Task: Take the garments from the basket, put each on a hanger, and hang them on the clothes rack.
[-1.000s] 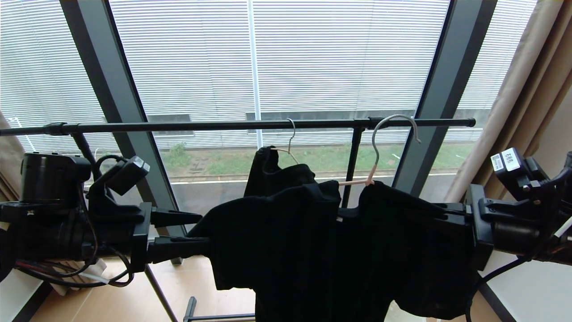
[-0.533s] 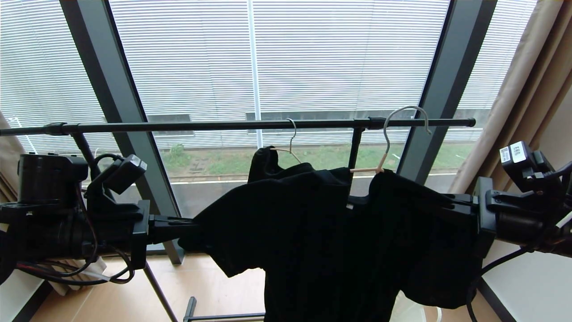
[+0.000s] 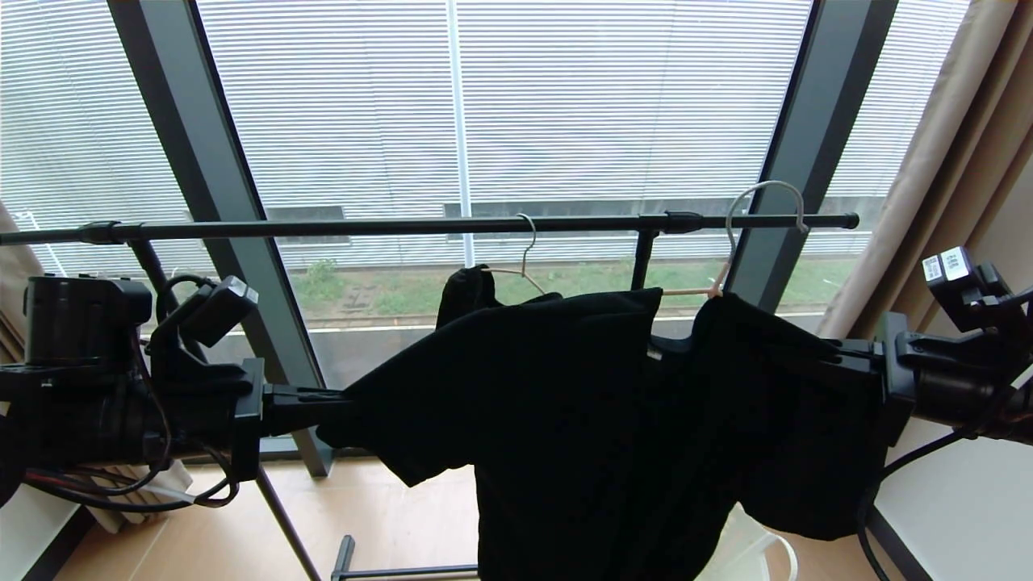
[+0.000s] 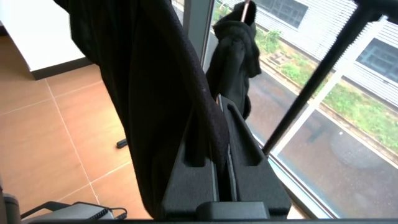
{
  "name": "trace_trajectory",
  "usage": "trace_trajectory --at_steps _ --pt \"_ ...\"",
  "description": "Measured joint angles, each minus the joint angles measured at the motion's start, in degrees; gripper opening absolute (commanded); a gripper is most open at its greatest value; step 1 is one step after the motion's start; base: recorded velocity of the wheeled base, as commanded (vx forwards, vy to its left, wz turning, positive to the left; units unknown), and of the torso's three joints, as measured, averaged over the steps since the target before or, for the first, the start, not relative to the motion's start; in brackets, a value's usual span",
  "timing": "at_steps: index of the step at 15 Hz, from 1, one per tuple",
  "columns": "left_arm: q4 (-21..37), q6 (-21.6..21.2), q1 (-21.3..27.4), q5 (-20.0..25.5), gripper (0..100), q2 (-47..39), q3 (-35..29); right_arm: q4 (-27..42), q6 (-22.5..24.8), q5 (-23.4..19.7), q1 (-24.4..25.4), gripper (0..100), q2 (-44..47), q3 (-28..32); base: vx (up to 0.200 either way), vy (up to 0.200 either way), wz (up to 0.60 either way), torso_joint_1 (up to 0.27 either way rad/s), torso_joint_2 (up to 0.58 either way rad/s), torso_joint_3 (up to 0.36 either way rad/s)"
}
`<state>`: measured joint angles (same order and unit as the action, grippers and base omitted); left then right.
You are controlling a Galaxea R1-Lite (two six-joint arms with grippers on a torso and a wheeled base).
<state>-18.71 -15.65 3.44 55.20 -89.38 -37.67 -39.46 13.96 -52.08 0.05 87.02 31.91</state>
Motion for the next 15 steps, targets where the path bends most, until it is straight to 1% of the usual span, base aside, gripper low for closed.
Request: trace_trajectory --at_steps 3,5,8,10,13,15 --pt "0.0 -0.2 -1.1 0.0 0 -0.1 -0.1 0.0 0.0 -2.4 -1.7 0 0.4 0.3 0.000 0.000 0.00 0.000 0.00 0.000" --pt "-0.2 -0.3 -2.1 0.0 0 -0.3 -0.2 0.0 0.0 -2.7 -2.5 0 0.4 0.5 0.000 0.000 0.00 0.000 0.00 0.000" --pt "-3.2 -0.3 -3.3 0.1 0 -0.9 0.1 0.0 0.0 -2.7 -3.1 0 0.4 0.7 0.000 0.000 0.00 0.000 0.00 0.000" --pt "-3.2 -0.2 -4.2 0.3 0 -1.3 0.1 0.0 0.0 -2.7 -3.3 0 0.4 0.7 0.000 0.000 0.00 0.000 0.00 0.000" --pt "-3.3 -0.3 -5.8 2.3 0 -1.7 -0.2 0.0 0.0 -2.7 -3.4 0 0.4 0.8 0.000 0.000 0.00 0.000 0.00 0.000" --pt "-3.9 -0.3 -6.5 2.5 0 -2.0 -0.3 0.0 -0.1 -2.7 -3.4 0 0.4 0.9 0.000 0.000 0.00 0.000 0.00 0.000"
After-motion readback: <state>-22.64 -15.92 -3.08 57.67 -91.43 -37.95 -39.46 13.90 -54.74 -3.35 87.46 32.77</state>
